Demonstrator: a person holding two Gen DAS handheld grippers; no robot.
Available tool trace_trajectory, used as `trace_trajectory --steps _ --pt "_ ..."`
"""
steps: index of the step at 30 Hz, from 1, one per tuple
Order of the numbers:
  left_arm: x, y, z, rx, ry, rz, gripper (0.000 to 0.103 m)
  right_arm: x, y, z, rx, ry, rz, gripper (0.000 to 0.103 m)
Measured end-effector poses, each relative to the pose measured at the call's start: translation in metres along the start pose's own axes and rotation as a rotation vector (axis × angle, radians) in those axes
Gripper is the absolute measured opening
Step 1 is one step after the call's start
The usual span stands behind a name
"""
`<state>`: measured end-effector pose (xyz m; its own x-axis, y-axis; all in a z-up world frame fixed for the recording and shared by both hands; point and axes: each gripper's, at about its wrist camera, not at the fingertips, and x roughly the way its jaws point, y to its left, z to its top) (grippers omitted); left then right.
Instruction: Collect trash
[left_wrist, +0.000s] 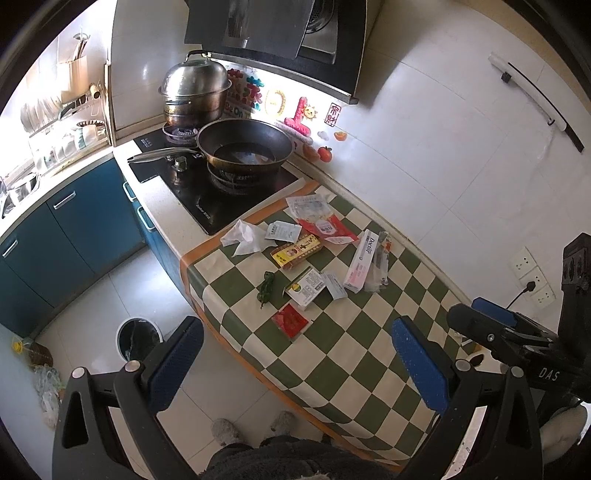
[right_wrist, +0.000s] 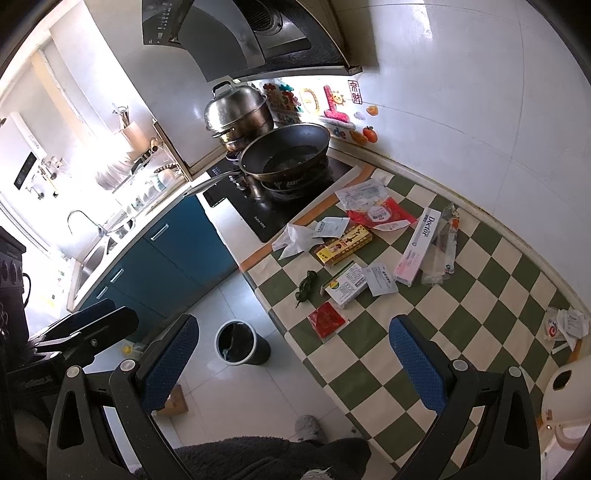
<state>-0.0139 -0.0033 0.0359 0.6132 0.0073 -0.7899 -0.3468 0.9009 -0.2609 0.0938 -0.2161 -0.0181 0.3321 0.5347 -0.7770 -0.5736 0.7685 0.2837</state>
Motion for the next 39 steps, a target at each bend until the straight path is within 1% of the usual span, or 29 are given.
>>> trace_trajectory --steps 14,18,39 --pt "-0.0021 0.0021 -0.0037 -0.024 0.007 -0.029 0.103 -0.0005 0.0022 -0.0032 0.003 0.007 0.009 0.103" --pt "-0.0024 0.002 -0.0036 -0.024 0.007 -0.028 0.103 -0.0008 0.0051 -0.007 0.002 0.008 0.014 0.103" --pt "-0.0053 0.0077 -0.0038 -0.03 0.008 -0.038 0.103 -0.0006 0.0051 -0.0057 0.004 0.012 0.015 0.103"
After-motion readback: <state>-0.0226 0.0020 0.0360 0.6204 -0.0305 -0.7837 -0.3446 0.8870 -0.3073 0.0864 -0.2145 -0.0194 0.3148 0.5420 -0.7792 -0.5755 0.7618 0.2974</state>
